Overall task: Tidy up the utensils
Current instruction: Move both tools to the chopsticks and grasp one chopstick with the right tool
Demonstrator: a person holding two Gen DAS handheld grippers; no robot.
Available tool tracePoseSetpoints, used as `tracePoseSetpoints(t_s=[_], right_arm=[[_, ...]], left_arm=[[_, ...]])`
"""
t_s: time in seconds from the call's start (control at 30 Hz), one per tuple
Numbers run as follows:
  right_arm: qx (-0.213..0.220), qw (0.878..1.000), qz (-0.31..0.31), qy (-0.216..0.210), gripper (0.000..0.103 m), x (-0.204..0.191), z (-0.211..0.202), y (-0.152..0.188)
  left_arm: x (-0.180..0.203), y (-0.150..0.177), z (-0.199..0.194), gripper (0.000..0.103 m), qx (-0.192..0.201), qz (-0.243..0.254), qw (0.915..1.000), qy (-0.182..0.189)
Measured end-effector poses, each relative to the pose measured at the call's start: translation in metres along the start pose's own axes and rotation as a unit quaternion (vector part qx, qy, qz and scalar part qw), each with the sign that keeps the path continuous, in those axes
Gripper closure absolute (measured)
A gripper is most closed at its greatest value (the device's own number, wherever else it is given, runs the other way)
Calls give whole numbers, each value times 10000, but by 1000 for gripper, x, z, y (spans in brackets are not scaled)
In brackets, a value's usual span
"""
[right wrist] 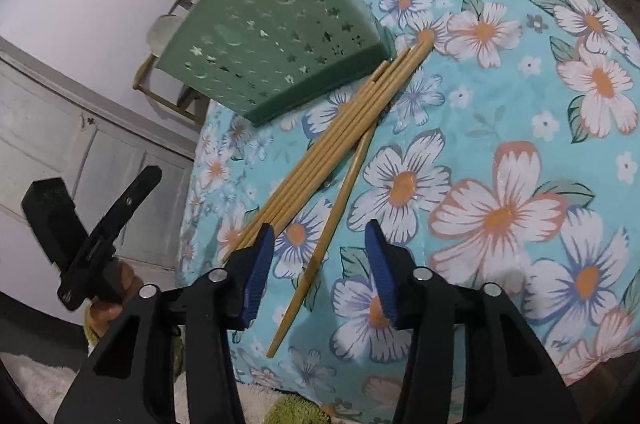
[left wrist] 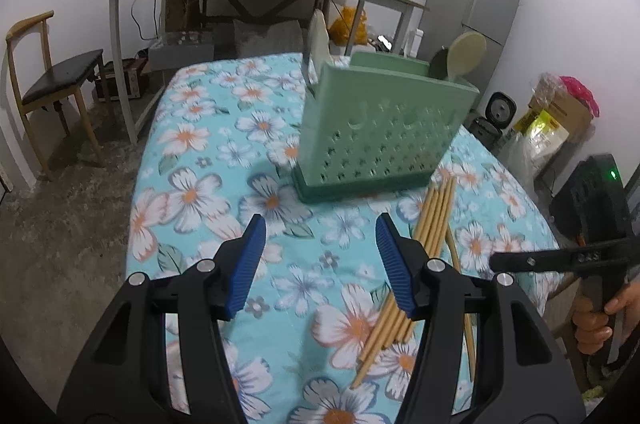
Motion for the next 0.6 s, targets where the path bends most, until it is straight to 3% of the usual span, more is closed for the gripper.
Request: tracePoseSetpoints(t_s=[0.3,0.37,0.43,0.6], right_arm=[[-200,9991,39,365,75,6,35,-8],[-235,9988,56,424,84,7,42,-9],[-228,9990,115,369,91,8,45,-10],[-121,9986,478,169,94,17,39,-9]], left_arm=[[7,17,5,49,-186,51,9998,102],[9,18,5,49,-195,60,9997,126],[10,19,6,49,-206,51,9997,152],[10,19,8,49,-226,57,9996,177]])
Point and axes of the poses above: each gripper's, at about its wrist camera, not at the fingertips, and z roughly the way its jaws point, x to its right, y to its underside, the point moved 8 cm from there along z, roughly the way its jaws point, and after that the axes turned 2 degrees about -z, right-handed, at the moved point
